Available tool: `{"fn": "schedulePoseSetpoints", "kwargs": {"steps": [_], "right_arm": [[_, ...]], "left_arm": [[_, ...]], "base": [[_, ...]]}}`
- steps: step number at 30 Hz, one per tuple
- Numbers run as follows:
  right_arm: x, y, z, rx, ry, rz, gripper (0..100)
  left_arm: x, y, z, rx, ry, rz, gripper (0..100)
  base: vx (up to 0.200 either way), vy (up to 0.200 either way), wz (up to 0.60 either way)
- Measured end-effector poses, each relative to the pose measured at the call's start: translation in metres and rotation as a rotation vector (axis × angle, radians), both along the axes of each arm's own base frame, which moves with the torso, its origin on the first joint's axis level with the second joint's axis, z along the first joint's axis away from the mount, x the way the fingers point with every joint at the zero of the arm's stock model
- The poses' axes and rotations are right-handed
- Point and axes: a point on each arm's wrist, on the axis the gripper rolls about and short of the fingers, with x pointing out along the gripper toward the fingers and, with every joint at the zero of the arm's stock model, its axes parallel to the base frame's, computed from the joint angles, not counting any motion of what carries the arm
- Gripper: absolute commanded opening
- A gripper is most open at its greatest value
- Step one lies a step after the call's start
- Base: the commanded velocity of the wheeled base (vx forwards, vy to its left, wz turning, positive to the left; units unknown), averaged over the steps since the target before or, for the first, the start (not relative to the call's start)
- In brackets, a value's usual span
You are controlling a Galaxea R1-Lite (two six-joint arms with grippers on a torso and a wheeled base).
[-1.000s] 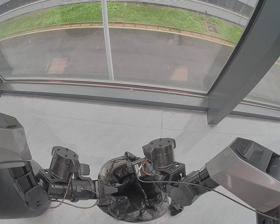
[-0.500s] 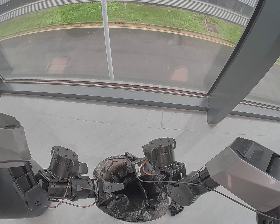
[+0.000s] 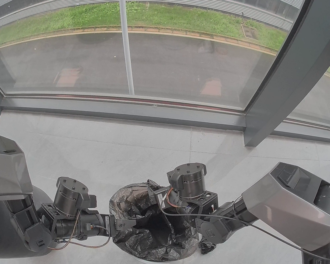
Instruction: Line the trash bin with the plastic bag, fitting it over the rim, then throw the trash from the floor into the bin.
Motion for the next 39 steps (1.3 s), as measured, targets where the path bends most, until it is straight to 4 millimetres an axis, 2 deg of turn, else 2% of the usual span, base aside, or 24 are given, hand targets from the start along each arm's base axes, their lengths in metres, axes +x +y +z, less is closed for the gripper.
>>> {"fn": "schedulePoseSetpoints", "kwargs": {"steps": [6,14,22,39], "right_arm": [[0.000,0.001,0.002,0.013,-0.015,0.000,100],[-0.002,-0.001,0.000,0.022,-0.027,0.005,100],[-0.005,-0.003,-0.001,0.034,-0.036,0.014,100],[-0.004,-0.007,-0.008,0.025,-0.021,0.008,100]], "left_arm": [[-0.004,0.004,-0.011,0.085,0.002,0.013,100],[0.000,0.005,-0.021,0.176,-0.018,0.064,100],[-0.002,0.000,-0.024,0.233,-0.041,0.076,100],[0.000,0.004,-0.020,0.291,-0.086,0.123,100]], "base": [[0.000,0.000,0.00],[0.000,0.000,0.00],[0.000,0.000,0.00],[0.000,0.000,0.00]]}}
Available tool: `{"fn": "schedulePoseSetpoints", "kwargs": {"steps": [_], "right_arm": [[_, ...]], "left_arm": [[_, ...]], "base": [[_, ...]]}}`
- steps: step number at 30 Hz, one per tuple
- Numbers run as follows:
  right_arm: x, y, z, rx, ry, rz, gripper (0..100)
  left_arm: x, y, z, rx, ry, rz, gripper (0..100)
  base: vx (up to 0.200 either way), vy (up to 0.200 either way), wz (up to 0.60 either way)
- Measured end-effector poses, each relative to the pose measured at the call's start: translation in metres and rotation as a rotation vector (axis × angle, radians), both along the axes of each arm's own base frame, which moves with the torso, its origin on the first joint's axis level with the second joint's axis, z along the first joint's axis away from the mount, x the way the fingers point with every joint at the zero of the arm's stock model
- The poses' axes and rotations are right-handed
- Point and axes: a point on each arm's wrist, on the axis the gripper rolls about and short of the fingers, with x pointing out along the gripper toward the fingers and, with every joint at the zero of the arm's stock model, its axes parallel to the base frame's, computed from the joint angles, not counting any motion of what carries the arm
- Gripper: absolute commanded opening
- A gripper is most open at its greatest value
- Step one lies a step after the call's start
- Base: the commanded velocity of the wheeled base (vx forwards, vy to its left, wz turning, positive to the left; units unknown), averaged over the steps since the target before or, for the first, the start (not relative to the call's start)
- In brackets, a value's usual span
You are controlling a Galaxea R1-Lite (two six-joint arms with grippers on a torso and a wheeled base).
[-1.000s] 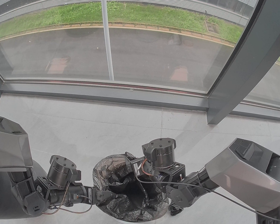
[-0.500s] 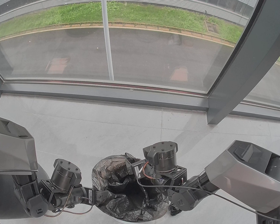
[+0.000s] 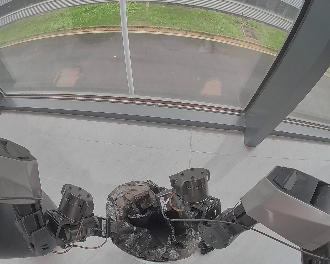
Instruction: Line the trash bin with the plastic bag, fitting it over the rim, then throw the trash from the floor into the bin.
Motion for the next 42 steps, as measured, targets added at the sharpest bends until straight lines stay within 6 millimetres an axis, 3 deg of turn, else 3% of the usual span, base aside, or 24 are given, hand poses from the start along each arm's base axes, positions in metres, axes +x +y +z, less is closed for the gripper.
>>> {"fn": "schedulePoseSetpoints", "kwargs": {"steps": [15,30,42], "right_arm": [[0.000,0.000,0.000,0.001,-0.001,-0.002,100],[0.001,0.000,-0.004,-0.004,0.007,-0.003,100],[0.003,-0.001,-0.005,-0.009,0.002,-0.020,100]], "left_arm": [[0.018,0.024,-0.009,0.031,0.002,0.077,100],[0.036,0.015,-0.049,0.058,0.046,0.064,100],[0.038,0.005,-0.058,0.061,0.053,0.034,100]], "base": [[0.000,0.000,0.00],[0.000,0.000,0.00],[0.000,0.000,0.00]]}}
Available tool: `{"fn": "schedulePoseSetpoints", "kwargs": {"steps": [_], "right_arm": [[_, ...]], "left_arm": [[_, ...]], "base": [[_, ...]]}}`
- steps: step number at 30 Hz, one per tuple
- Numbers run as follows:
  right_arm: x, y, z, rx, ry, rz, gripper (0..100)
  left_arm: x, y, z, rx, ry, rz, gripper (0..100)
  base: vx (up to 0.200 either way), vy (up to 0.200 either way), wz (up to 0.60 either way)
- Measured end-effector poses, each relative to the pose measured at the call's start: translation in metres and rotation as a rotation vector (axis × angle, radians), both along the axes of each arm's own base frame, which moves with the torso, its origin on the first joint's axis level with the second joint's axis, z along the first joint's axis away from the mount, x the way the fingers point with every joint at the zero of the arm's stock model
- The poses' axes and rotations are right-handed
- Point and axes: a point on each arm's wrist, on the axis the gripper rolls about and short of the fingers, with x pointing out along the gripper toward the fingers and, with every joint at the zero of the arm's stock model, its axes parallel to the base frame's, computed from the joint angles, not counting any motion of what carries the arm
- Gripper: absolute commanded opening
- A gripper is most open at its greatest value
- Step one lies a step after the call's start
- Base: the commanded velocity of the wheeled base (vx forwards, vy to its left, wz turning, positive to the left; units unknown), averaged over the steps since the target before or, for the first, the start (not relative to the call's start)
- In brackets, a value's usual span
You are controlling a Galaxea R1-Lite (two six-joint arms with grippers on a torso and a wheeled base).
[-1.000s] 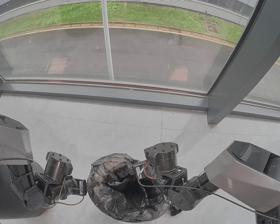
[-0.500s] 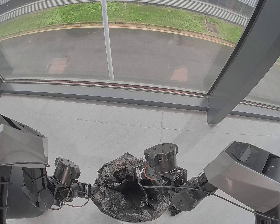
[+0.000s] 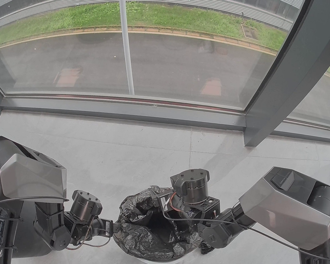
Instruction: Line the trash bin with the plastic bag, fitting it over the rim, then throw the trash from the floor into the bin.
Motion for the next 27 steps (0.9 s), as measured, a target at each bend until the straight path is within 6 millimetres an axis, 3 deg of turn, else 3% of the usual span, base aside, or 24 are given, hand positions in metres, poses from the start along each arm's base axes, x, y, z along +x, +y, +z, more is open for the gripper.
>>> {"fn": "schedulePoseSetpoints", "kwargs": {"steps": [17,22,27], "right_arm": [[-0.006,-0.015,0.000,-0.001,0.042,-0.029,100],[-0.025,-0.027,0.003,-0.017,0.084,-0.014,100],[-0.057,-0.043,0.005,-0.039,0.160,0.053,100]], "left_arm": [[-0.003,-0.001,-0.004,0.002,0.014,-0.005,100],[-0.008,0.001,0.003,-0.008,0.008,-0.002,100],[-0.020,0.002,0.012,-0.023,0.017,-0.008,100]], "base": [[0.000,0.000,0.00],[0.000,0.000,0.00],[0.000,0.000,0.00]]}}
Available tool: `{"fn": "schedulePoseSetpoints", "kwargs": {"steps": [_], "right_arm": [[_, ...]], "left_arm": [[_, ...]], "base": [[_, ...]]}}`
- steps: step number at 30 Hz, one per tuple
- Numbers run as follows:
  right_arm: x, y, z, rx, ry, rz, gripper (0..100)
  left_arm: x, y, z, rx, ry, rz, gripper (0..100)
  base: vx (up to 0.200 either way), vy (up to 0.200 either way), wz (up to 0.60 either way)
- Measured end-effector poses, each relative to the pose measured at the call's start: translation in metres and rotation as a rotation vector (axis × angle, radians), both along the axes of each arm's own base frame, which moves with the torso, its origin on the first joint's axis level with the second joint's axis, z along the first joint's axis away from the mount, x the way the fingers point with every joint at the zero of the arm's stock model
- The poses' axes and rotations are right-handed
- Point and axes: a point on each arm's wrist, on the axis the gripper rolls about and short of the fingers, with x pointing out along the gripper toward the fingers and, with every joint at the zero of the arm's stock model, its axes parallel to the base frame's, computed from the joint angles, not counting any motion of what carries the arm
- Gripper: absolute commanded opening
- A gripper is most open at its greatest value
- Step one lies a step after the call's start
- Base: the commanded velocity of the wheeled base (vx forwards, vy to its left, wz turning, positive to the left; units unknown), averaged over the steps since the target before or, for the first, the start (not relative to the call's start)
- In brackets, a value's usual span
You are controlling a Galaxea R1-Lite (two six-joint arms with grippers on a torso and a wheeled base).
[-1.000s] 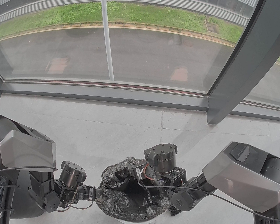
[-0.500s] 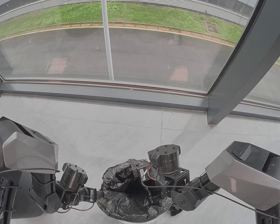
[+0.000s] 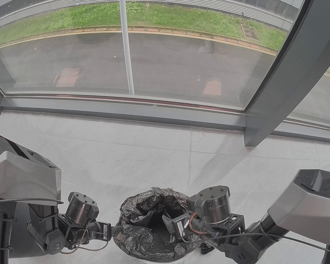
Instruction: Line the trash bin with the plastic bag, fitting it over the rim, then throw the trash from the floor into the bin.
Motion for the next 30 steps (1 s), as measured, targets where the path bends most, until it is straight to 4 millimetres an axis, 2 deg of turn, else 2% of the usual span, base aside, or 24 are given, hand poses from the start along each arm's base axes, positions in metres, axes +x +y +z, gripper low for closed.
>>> {"fn": "schedulePoseSetpoints", "kwargs": {"steps": [7,14,19,30], "right_arm": [[-0.045,-0.018,0.008,0.043,0.129,0.173,100],[-0.063,-0.020,0.010,0.077,0.191,0.294,100],[-0.065,-0.017,-0.001,0.047,0.217,0.325,100],[-0.055,-0.005,-0.020,0.046,0.208,0.343,100]], "left_arm": [[-0.012,0.000,0.012,-0.045,-0.040,-0.011,100],[-0.022,0.003,0.020,-0.092,-0.111,-0.013,100],[-0.025,0.006,0.021,-0.112,-0.123,-0.010,100],[-0.028,0.009,0.020,-0.130,-0.123,-0.018,100]], "base": [[0.000,0.000,0.00],[0.000,0.000,0.00],[0.000,0.000,0.00],[0.000,0.000,0.00]]}}
